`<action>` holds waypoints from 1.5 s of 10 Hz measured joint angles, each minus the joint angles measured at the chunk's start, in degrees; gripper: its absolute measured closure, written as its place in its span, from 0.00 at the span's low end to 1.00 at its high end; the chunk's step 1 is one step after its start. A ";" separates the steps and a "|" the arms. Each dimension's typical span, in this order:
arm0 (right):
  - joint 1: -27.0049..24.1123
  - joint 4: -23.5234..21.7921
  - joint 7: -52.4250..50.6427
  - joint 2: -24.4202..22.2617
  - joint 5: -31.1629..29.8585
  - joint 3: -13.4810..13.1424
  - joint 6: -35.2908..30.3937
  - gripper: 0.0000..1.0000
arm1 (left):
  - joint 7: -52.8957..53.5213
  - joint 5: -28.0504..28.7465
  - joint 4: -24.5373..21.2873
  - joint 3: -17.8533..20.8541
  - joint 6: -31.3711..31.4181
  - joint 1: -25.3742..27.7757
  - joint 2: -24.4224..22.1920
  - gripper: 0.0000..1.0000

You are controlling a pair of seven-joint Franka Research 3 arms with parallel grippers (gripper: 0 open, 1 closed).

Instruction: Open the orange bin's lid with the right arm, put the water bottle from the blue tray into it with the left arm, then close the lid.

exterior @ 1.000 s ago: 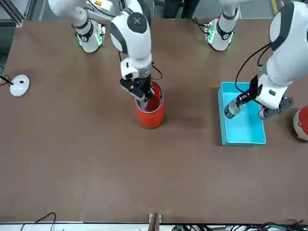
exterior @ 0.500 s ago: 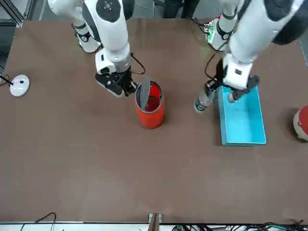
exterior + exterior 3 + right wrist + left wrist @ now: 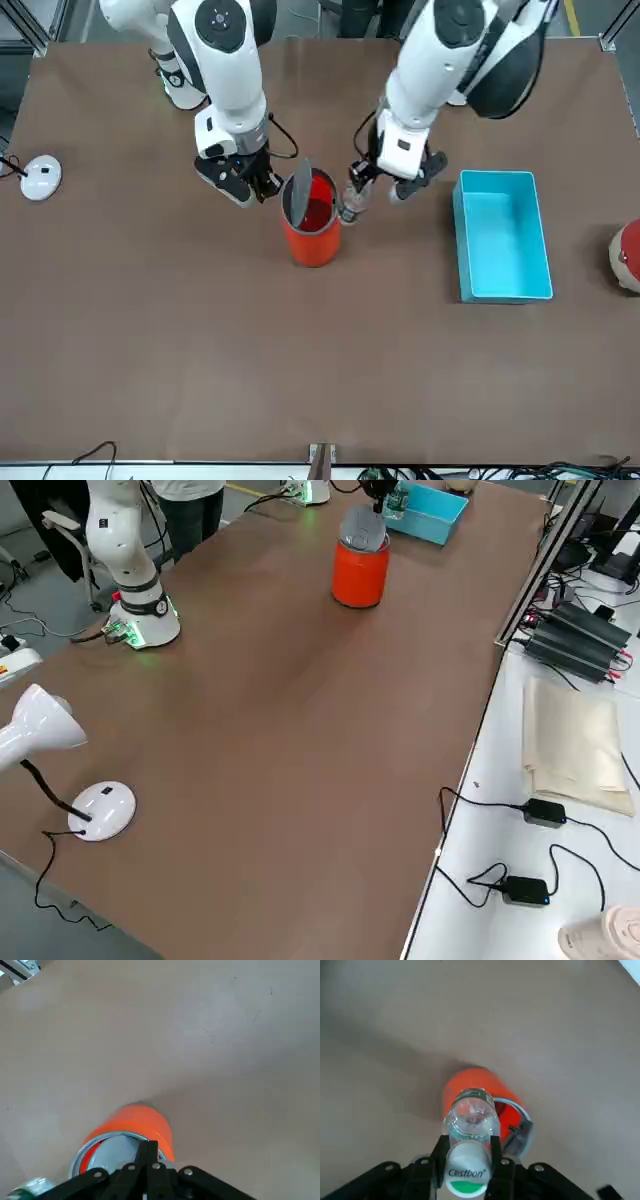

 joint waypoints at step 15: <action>-0.01 -0.09 -0.02 0.02 0.01 0.02 -0.02 0.99 | -3.23 2.72 0.39 0.80 3.22 -4.49 6.86 0.43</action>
